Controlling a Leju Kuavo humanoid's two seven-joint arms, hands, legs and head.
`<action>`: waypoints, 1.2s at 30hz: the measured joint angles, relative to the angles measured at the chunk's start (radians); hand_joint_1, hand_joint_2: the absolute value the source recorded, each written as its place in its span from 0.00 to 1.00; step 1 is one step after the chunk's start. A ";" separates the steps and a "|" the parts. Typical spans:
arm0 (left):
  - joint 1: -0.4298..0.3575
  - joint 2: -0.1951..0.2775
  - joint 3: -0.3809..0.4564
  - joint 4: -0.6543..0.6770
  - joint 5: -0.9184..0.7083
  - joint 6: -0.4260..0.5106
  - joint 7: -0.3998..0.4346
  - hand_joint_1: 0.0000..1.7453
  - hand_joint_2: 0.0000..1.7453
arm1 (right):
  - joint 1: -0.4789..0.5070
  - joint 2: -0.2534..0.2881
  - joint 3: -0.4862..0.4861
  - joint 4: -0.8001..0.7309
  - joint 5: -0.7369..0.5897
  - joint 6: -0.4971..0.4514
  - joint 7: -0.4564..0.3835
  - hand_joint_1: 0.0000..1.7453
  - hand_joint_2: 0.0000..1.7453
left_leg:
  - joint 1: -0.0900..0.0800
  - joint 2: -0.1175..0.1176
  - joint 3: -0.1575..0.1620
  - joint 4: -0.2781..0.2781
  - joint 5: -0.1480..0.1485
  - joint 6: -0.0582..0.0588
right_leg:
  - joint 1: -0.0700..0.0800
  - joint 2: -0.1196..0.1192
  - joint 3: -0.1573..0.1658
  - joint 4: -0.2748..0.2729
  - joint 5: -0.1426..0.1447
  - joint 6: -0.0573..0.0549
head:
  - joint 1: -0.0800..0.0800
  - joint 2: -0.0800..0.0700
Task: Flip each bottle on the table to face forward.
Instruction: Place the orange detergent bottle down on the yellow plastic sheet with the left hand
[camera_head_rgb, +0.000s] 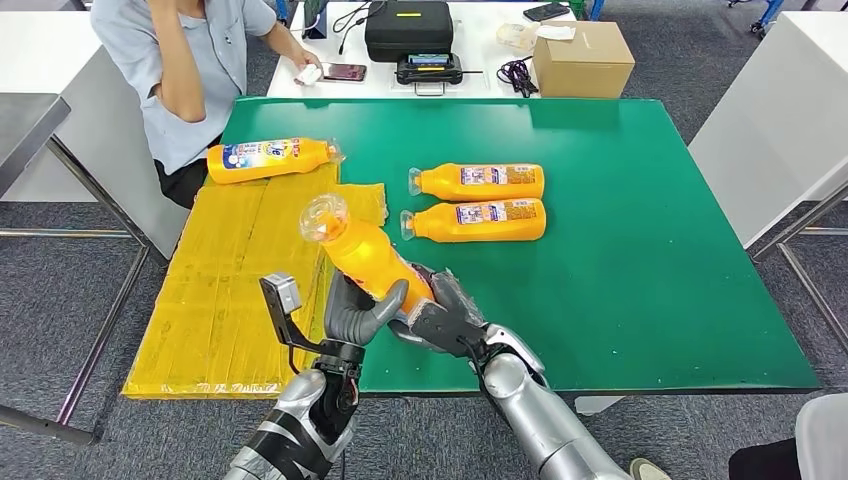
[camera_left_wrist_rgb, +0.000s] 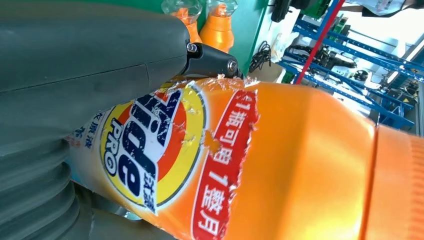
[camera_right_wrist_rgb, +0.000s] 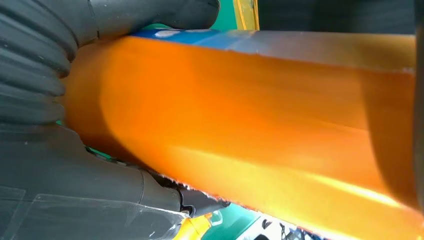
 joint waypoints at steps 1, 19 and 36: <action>0.003 0.000 0.003 -0.006 0.004 -0.004 0.003 1.00 1.00 | 0.001 0.000 0.001 0.003 -0.002 -0.001 0.000 0.00 1.00 | 0.000 0.000 0.000 0.000 0.000 0.000 | 0.000 0.000 0.000 0.000 0.000 0.000 | 0.000 0.000; 0.025 0.012 0.018 -0.074 0.019 -0.011 0.008 1.00 1.00 | 0.009 0.000 0.002 0.038 -0.015 -0.010 0.001 0.00 1.00 | 0.000 0.000 -0.001 0.000 0.000 0.000 | 0.000 0.000 -0.001 0.000 0.000 0.000 | 0.000 0.000; 0.052 0.125 0.121 -0.177 -1.336 0.621 0.169 1.00 1.00 | 0.123 -0.012 -0.094 0.002 0.033 -0.083 -0.012 0.00 1.00 | 0.000 0.001 -0.001 0.000 0.000 0.000 | 0.000 0.000 -0.001 0.000 0.000 0.000 | 0.000 0.000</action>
